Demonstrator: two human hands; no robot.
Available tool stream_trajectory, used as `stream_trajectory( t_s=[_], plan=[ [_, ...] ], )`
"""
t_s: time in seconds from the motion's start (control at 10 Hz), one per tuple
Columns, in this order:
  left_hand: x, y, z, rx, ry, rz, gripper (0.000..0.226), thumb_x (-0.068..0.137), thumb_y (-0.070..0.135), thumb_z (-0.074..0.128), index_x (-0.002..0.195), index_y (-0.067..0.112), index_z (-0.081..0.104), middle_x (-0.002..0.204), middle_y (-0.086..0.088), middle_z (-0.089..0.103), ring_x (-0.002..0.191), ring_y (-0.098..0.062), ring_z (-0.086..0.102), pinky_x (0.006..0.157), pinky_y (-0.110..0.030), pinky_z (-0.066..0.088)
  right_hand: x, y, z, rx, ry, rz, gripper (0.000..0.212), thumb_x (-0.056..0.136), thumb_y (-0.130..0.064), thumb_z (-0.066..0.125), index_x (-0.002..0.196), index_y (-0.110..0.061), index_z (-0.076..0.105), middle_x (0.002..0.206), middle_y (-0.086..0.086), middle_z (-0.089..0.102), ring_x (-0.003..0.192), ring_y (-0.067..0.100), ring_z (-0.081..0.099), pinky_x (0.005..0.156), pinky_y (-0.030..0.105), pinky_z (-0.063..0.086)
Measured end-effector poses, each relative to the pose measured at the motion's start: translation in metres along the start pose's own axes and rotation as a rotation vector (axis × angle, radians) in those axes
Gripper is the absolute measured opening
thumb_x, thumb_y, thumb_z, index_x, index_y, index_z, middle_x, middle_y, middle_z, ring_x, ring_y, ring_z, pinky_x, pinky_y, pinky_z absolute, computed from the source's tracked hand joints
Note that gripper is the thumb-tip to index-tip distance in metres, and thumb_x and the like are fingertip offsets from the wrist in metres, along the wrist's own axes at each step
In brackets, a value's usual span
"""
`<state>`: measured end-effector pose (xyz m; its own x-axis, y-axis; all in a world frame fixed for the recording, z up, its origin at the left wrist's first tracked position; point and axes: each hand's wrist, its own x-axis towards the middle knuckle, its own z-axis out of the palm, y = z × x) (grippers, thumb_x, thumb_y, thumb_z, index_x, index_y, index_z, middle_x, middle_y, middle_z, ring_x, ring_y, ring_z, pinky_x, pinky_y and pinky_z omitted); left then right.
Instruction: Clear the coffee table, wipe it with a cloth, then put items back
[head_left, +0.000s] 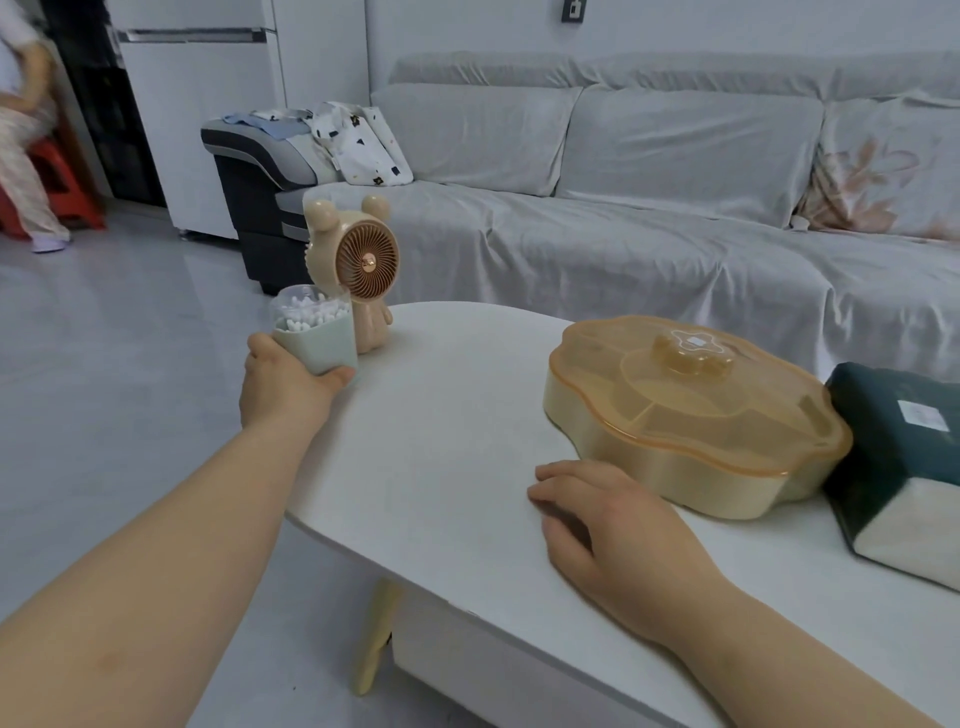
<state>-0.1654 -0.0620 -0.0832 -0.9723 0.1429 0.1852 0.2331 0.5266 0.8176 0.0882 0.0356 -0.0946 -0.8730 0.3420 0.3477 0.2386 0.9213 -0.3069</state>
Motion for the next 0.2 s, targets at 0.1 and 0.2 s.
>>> stream_trajectory(
  t_s=[0.1,0.2],
  plan=[
    [-0.002,-0.004,-0.003,-0.03,-0.019,0.019,0.086,0.065,0.028,0.076,0.129,0.001,0.025,0.138,-0.02,0.036,0.122,-0.037,0.041,0.094,-0.044,0.038,-0.001,0.0,-0.001,0.032,-0.002,0.012,0.023,0.084,-0.016,0.052,0.104,-0.013,0.064,0.112,0.001,0.066,0.107,0.019,0.056,0.088,0.026,0.042],
    [-0.015,-0.007,-0.011,-0.079,0.044,0.044,0.096,0.066,0.029,0.075,0.138,0.004,0.016,0.145,-0.019,0.024,0.129,-0.035,0.033,0.102,-0.043,0.031,-0.001,0.0,-0.002,0.035,-0.019,0.049,0.023,0.084,-0.015,0.05,0.104,-0.012,0.063,0.109,0.004,0.066,0.104,0.021,0.056,0.086,0.027,0.042]
  ],
)
